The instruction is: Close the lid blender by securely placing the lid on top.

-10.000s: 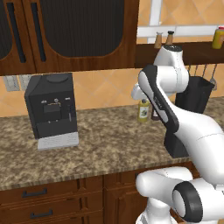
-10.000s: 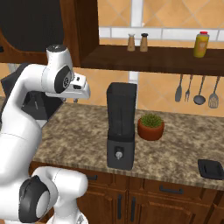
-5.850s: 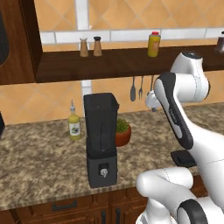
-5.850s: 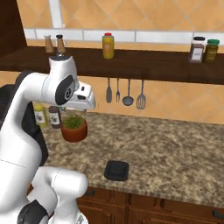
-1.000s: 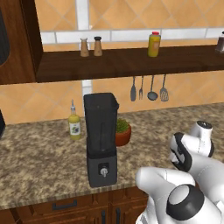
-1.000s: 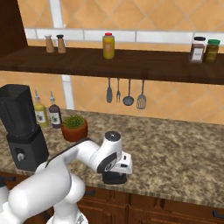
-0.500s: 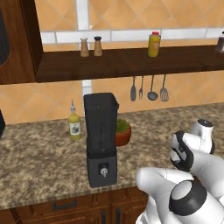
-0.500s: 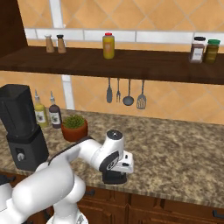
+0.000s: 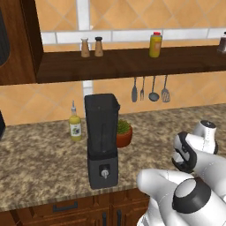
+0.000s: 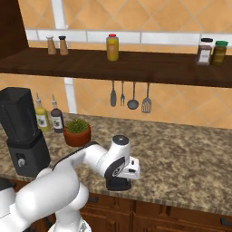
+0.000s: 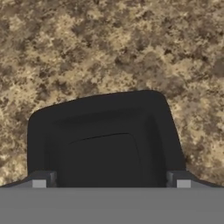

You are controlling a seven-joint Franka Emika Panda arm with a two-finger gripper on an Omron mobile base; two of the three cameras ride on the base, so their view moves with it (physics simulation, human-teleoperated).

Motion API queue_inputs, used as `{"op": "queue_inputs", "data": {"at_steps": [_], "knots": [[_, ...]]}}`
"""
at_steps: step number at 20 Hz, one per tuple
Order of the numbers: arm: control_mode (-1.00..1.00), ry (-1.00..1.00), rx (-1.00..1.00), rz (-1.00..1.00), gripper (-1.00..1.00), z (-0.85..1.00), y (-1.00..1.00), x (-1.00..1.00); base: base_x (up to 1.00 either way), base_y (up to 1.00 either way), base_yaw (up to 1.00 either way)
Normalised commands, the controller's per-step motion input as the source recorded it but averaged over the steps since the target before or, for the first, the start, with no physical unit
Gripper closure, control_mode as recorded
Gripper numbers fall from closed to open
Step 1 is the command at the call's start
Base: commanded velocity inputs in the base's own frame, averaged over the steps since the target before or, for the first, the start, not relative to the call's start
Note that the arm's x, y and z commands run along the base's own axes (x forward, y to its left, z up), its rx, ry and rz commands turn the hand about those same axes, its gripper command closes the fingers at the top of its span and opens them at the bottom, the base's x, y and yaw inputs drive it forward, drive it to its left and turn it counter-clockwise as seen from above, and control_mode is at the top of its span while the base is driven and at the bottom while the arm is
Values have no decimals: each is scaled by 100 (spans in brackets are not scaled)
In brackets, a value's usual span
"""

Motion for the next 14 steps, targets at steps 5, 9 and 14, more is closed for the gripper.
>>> {"op": "queue_inputs", "data": {"at_steps": [5, 9, 14], "knots": [[-100, 0, -2, 3, -100, 0, 0, 0, 0, 0, 0], [-100, 0, -6, 12, -100, -7, 0, 0, 0, 0, 0], [-100, 0, -3, 10, -100, 0, 0, 0, 0, 0, 0]]}}
